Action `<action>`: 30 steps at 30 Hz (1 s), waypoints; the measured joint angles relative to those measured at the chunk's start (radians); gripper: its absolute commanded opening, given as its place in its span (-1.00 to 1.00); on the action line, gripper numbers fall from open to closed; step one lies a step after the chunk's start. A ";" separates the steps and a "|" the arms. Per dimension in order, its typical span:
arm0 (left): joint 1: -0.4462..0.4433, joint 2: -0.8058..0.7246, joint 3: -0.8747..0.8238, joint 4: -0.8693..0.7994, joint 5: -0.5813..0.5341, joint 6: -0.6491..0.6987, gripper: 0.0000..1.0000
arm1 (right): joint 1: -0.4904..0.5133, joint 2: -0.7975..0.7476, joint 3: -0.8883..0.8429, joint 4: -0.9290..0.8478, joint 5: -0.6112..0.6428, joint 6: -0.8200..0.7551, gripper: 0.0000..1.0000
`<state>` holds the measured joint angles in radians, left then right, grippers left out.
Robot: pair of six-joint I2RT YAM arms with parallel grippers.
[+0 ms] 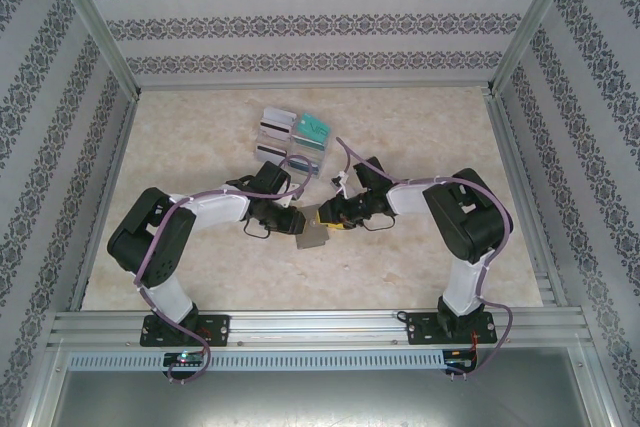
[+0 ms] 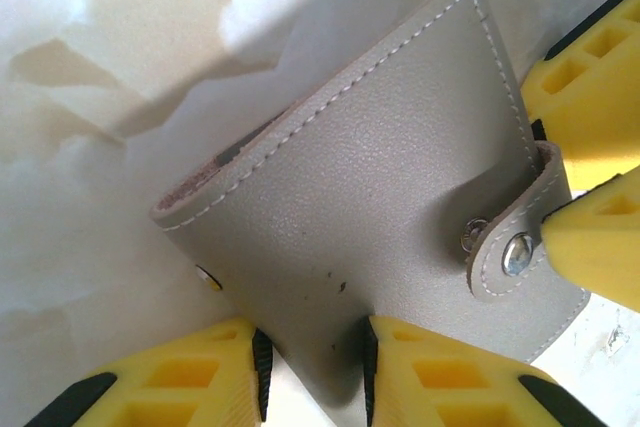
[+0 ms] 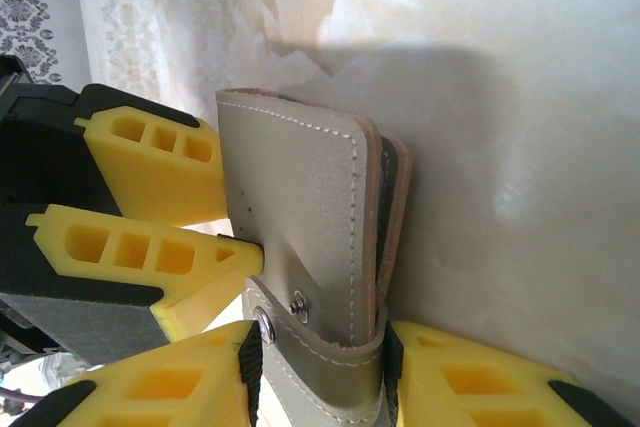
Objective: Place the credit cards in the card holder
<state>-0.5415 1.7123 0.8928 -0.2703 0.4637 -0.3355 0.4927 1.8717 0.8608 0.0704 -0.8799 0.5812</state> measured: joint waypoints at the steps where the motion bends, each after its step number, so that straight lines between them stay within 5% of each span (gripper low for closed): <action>1: 0.000 0.000 0.000 0.000 0.000 -0.001 -0.41 | 0.000 0.002 0.006 -0.010 0.000 -0.001 -0.21; 30: 0.000 0.010 0.008 0.001 0.010 -0.012 -0.43 | 0.073 -0.014 0.072 -0.157 0.180 -0.056 -0.33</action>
<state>-0.5411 1.7218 0.9009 -0.2695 0.4740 -0.3473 0.5655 1.8580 0.9329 -0.0868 -0.6998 0.5247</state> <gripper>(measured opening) 0.285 0.347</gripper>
